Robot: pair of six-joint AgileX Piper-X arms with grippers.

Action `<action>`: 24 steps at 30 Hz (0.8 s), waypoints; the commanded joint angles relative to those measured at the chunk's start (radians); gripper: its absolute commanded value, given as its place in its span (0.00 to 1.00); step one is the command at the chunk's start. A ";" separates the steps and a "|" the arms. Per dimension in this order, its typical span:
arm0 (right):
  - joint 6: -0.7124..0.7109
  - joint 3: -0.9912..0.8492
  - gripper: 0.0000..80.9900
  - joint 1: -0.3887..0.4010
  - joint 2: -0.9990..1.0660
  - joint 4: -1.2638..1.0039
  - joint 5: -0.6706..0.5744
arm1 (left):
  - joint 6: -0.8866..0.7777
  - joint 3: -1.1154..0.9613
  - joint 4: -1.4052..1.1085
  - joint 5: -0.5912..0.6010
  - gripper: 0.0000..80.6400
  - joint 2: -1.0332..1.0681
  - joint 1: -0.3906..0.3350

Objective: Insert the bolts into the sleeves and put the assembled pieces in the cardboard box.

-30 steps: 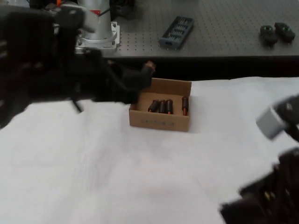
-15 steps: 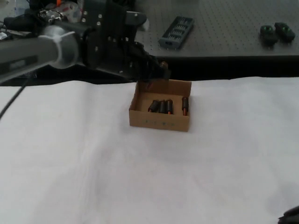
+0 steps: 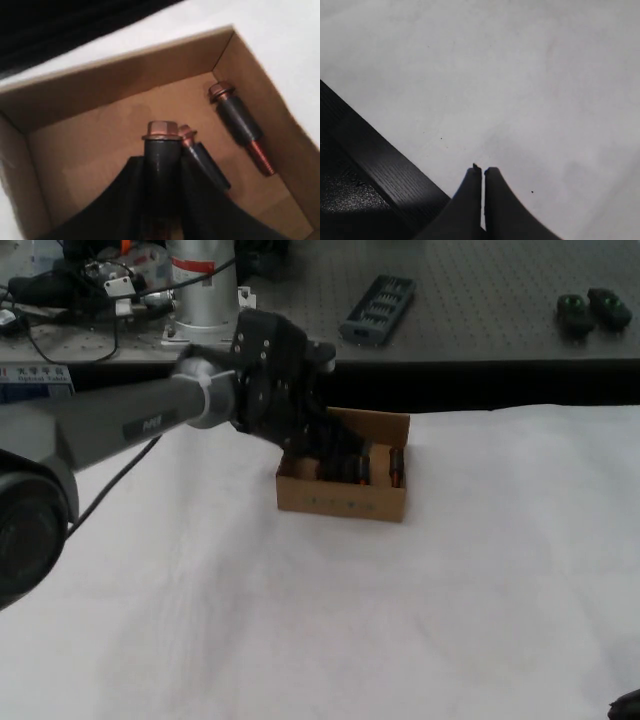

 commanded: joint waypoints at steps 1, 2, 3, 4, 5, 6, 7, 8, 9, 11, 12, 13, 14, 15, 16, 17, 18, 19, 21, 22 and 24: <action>-0.002 0.001 0.02 -0.007 -0.008 -0.004 0.001 | -0.019 -0.019 0.008 -0.007 0.11 -0.010 -0.006; -0.002 0.001 0.02 -0.007 -0.008 -0.004 0.001 | -0.019 -0.019 0.007 -0.007 0.16 -0.010 -0.008; -0.002 0.001 0.02 -0.007 -0.008 -0.004 0.001 | -0.019 -0.019 0.007 -0.007 0.25 -0.010 -0.008; -0.002 0.001 0.02 -0.007 -0.008 -0.004 0.001 | -0.030 -0.019 0.007 -0.007 0.33 -0.010 -0.008; -0.002 0.001 0.02 -0.007 -0.008 -0.004 0.001 | -0.049 -0.019 0.010 -0.007 0.42 -0.010 -0.008; -0.002 0.001 0.02 -0.007 -0.008 -0.004 0.001 | -0.062 -0.019 0.014 -0.016 0.50 -0.010 -0.008; -0.002 0.001 0.02 -0.007 -0.008 -0.004 0.001 | -0.088 -0.021 0.018 -0.032 0.55 -0.010 -0.008; -0.002 0.001 0.02 -0.007 -0.008 -0.004 0.001 | -0.110 -0.020 0.022 -0.039 0.59 -0.013 -0.008; -0.002 0.001 0.02 -0.007 -0.008 -0.004 0.001 | -0.121 -0.020 0.028 -0.039 0.59 -0.014 -0.008; -0.002 0.001 0.02 -0.007 -0.008 -0.004 0.001 | -0.124 -0.023 0.036 -0.035 0.59 -0.022 -0.012; -0.002 0.001 0.02 -0.007 -0.008 -0.004 0.001 | -0.124 -0.023 0.039 -0.027 0.59 -0.028 -0.014; 0.000 0.001 0.02 -0.007 -0.008 -0.004 0.001 | -0.124 -0.023 0.041 -0.018 0.59 -0.034 -0.015; 0.000 0.001 0.02 -0.007 -0.008 -0.004 0.001 | -0.124 -0.023 0.041 0.002 0.59 -0.044 -0.017; 0.001 0.001 0.02 -0.007 -0.008 -0.004 0.001 | -0.124 -0.023 0.043 0.020 0.59 -0.053 -0.016; 0.017 0.001 0.02 -0.007 -0.008 -0.004 0.001 | -0.124 -0.023 0.050 0.036 0.59 -0.068 -0.016; 0.031 0.001 0.02 -0.007 -0.008 -0.004 0.001 | -0.124 -0.023 0.063 0.039 0.58 -0.086 -0.016; 0.050 0.001 0.02 -0.007 -0.008 -0.004 0.003 | -0.124 -0.023 0.084 0.039 0.57 -0.106 -0.016; 0.065 0.001 0.02 -0.007 -0.008 -0.004 0.002 | -0.124 -0.023 0.113 0.039 0.54 -0.129 -0.016; 0.082 0.001 0.02 -0.007 -0.011 -0.004 0.002 | -0.119 -0.023 0.198 0.039 0.45 -0.180 -0.016; 0.087 0.001 0.02 -0.007 -0.015 -0.004 0.002 | -0.110 -0.023 0.236 0.039 0.40 -0.201 -0.016; 0.087 0.001 0.02 -0.007 -0.033 -0.004 0.002 | -0.076 -0.023 0.338 0.078 0.28 -0.254 -0.016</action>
